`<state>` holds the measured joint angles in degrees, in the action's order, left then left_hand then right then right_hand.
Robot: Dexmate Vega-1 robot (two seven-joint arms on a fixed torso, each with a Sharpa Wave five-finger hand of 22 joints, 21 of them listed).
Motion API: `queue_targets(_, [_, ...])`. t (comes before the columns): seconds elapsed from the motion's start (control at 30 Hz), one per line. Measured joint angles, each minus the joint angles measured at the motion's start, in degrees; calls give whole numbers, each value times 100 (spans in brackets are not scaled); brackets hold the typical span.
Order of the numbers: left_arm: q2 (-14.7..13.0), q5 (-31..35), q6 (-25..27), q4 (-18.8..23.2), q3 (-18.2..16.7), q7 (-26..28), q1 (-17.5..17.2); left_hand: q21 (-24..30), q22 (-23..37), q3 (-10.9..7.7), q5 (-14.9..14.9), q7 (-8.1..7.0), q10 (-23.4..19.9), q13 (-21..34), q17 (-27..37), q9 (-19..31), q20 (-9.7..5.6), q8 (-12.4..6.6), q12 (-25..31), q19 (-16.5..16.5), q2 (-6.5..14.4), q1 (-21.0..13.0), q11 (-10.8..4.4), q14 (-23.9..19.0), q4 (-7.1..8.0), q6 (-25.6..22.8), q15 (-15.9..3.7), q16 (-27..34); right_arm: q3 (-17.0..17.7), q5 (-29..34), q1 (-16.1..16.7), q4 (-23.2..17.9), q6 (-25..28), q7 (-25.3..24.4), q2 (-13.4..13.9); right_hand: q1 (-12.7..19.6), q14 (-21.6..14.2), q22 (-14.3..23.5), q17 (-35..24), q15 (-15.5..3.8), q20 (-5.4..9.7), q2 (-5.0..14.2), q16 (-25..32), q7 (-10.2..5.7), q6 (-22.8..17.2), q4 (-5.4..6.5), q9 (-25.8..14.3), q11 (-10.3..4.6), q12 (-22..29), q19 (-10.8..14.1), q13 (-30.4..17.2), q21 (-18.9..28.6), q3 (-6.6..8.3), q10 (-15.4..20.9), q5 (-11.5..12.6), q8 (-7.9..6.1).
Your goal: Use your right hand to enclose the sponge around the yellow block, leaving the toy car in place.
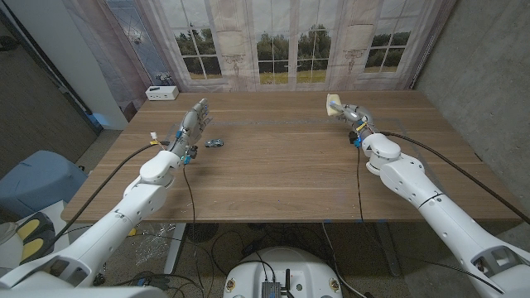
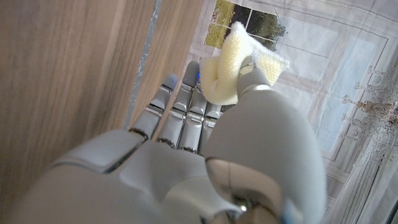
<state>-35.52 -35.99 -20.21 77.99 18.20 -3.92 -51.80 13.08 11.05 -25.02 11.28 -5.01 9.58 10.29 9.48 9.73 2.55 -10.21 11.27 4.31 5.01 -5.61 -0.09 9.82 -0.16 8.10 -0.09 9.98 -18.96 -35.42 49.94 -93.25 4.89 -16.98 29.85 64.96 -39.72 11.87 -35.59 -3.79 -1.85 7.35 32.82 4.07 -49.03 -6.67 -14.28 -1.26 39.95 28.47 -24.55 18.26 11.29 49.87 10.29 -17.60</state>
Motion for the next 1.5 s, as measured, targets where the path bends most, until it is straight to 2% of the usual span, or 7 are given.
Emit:
queue_targets(1.0, [-72,-76,-33,4,-64,-112,-69,0,0,0,0,0,0,0,0,0,0,0,0,0,0,0,0,0,0,0,0,0,143,-1113,147,403,-925,1150,-160,1,-124,53,-93,-41,-31,-1,-6,-1,2,-4,-29,0,83,71,-5,147,31,0,10,4])
queue_targets(1.5, [-134,-174,-83,-3,-128,-222,-158,0,0,0,0,0,0,0,0,0,0,0,0,0,0,0,0,0,0,0,0,0,156,-1341,291,352,-1106,1314,-193,6,-133,80,-107,-31,-31,-6,-44,-2,2,-19,-20,0,81,71,27,190,48,0,-16,0])
